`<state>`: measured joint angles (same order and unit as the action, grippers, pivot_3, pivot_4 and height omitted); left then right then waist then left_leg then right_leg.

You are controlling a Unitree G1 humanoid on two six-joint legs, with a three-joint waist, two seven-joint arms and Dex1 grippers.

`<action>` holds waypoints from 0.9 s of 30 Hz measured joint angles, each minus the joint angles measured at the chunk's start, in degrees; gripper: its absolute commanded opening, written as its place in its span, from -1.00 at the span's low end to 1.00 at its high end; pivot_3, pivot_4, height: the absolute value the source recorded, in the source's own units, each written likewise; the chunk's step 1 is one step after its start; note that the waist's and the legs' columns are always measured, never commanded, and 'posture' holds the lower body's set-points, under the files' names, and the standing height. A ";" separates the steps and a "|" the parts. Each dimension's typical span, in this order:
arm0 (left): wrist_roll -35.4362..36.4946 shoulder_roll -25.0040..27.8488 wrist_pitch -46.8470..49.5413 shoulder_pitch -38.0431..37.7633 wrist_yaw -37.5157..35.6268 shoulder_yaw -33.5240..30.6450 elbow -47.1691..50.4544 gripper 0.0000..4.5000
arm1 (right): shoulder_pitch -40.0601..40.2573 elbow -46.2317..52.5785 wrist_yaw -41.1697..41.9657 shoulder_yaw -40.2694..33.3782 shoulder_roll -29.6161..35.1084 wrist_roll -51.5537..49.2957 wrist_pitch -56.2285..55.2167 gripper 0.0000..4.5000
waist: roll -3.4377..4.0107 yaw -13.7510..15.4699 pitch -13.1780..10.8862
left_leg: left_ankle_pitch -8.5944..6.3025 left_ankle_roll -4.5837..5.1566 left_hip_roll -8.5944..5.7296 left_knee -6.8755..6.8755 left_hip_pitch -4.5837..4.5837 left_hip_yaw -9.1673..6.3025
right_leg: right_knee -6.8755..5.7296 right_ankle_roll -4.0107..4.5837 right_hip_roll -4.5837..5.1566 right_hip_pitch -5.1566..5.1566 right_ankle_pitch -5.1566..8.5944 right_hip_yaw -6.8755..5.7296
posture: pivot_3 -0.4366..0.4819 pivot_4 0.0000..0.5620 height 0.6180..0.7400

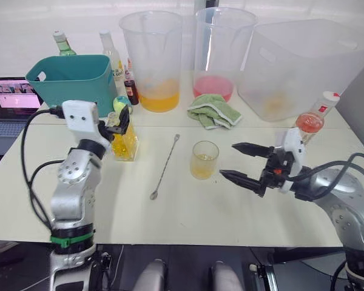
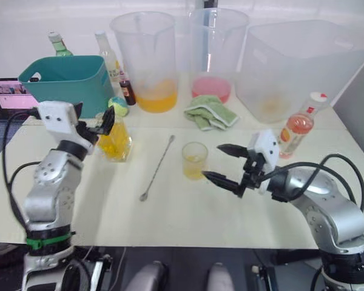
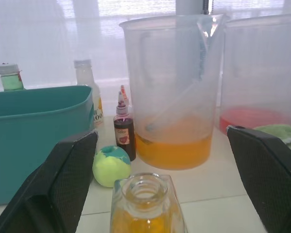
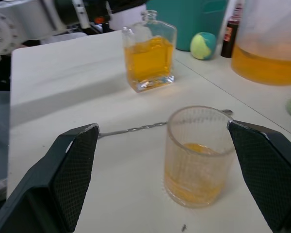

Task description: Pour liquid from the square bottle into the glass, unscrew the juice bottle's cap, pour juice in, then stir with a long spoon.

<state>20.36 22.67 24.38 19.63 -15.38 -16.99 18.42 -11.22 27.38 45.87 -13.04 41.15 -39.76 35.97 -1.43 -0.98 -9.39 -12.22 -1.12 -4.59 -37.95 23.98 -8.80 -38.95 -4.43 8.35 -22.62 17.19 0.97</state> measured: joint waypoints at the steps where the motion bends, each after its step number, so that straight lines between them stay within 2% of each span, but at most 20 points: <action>1: 2.83 1.56 1.05 -2.29 -2.55 -1.99 1.01 0.99 | 2.05 -0.32 -0.60 -2.21 0.00 0.11 -0.18 1.00 | 0.00 0.03 0.00 | -0.03 0.05 0.01 0.02 -0.01 0.01 | 0.02 0.00 0.00 0.00 0.00 0.01 | -0.05 -0.47 0.97; 6: 14.36 6.99 3.33 -6.86 -11.19 -10.42 2.63 0.99 | 8.86 -3.46 -1.44 -10.50 0.85 1.60 -2.66 1.00 | 0.03 0.50 0.01 | -0.11 0.16 0.01 0.06 -0.38 0.02 | 0.11 -0.01 0.00 0.39 0.00 -0.03 | -0.05 -0.47 0.97; 8: 17.42 9.15 3.45 -9.69 -14.26 -13.70 2.41 0.99 | 11.63 -7.17 -1.43 -15.03 2.18 3.79 -4.87 1.00 | 0.03 0.53 0.01 | -0.13 0.20 0.03 0.15 -0.53 0.12 | 0.20 -0.01 0.00 0.49 0.01 0.01 | -0.05 -0.47 0.97; 11: 19.38 11.57 3.42 -14.64 -19.16 -15.36 0.98 0.99 | 14.39 -11.41 -0.71 -19.95 3.35 5.78 -7.97 1.00 | 0.11 0.32 0.06 | -0.14 0.21 0.08 0.25 -0.63 0.23 | 0.19 -0.01 -0.01 0.49 0.01 0.10 | -0.05 -0.47 0.97; 14: 18.54 12.51 1.62 -18.15 -22.31 -16.64 -4.27 0.99 | 17.06 -14.88 0.34 -23.73 3.79 7.08 -10.50 1.00 | 0.14 0.24 0.08 | -0.14 0.21 0.15 0.45 -0.79 0.41 | 0.26 -0.01 -0.04 0.51 0.01 0.20 | -0.05 -0.47 0.97; 19: 12.75 14.21 -7.98 -21.21 -27.30 -17.16 -15.51 0.99 | 21.28 -22.91 2.96 -28.23 3.79 8.80 -15.94 1.00 | 0.14 0.24 0.08 | -0.14 0.21 0.23 0.78 -0.95 0.70 | 0.50 -0.01 -0.06 0.55 0.01 0.41 | -0.05 -0.47 0.97; 24: 8.04 14.67 -16.69 -24.28 -31.32 -16.81 -25.14 0.99 | 21.92 -31.42 4.84 -29.14 4.29 11.48 -21.01 1.00 | 0.14 0.12 0.08 | -0.14 0.21 0.42 1.10 -1.18 1.11 | 0.67 -0.01 -0.18 0.54 0.01 0.76 | -0.05 -0.47 0.97; 27: 6.77 14.63 -19.74 -24.41 -32.12 -16.46 -27.67 0.99 | 21.46 -32.45 5.27 -29.12 4.73 11.71 -21.85 1.00 | 0.14 0.09 0.08 | -0.14 0.21 0.51 1.09 -1.18 1.17 | 0.81 -0.01 -0.29 0.55 0.01 0.87 | -0.05 -0.47 0.97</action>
<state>27.13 37.30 4.65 -4.78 -47.50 -33.45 -9.25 10.25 -5.07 51.14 -42.16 45.88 -28.05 14.12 -1.28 -0.89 -9.31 -12.37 -0.91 -4.08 -36.85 22.80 -7.63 -38.14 -4.44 8.06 -22.07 17.20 1.84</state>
